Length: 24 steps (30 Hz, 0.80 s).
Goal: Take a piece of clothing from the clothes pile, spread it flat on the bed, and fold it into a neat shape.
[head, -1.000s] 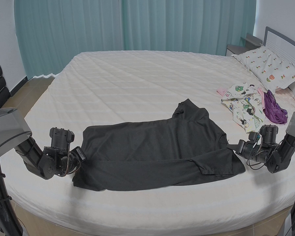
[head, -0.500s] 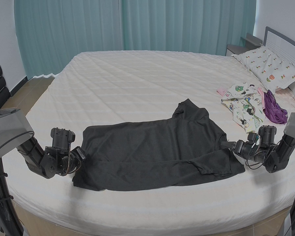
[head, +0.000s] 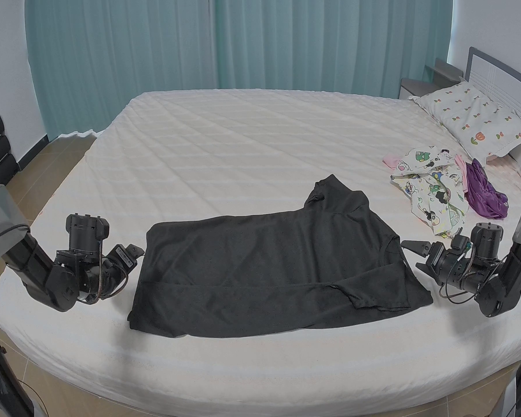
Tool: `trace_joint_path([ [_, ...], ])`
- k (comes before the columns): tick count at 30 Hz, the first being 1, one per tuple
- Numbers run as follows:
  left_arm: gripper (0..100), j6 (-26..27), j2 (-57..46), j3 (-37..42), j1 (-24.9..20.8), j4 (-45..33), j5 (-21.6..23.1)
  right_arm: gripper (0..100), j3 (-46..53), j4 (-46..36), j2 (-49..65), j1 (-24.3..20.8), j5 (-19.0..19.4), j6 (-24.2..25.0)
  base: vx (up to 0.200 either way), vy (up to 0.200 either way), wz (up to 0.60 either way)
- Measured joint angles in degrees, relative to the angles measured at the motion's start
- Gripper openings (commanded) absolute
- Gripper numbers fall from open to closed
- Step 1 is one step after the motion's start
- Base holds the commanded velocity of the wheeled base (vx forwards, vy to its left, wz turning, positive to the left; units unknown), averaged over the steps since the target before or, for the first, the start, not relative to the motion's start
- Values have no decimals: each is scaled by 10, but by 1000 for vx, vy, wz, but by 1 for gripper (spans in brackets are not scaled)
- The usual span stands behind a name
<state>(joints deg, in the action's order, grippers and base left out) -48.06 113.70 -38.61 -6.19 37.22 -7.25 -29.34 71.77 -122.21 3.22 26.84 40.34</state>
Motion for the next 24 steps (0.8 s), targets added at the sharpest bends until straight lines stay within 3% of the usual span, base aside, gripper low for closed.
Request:
trace_joint_path([
  [9,100,-56,-76,71,5,0,74,100,59,66,6,-2,-2,26,200,0,0],
  [21,100,-76,-95,101,10,3,90,100,81,69,4,-18,-2,27,0,0,0],
  [24,100,-76,-97,103,11,3,108,100,83,70,4,-19,-2,27,200,0,0],
])
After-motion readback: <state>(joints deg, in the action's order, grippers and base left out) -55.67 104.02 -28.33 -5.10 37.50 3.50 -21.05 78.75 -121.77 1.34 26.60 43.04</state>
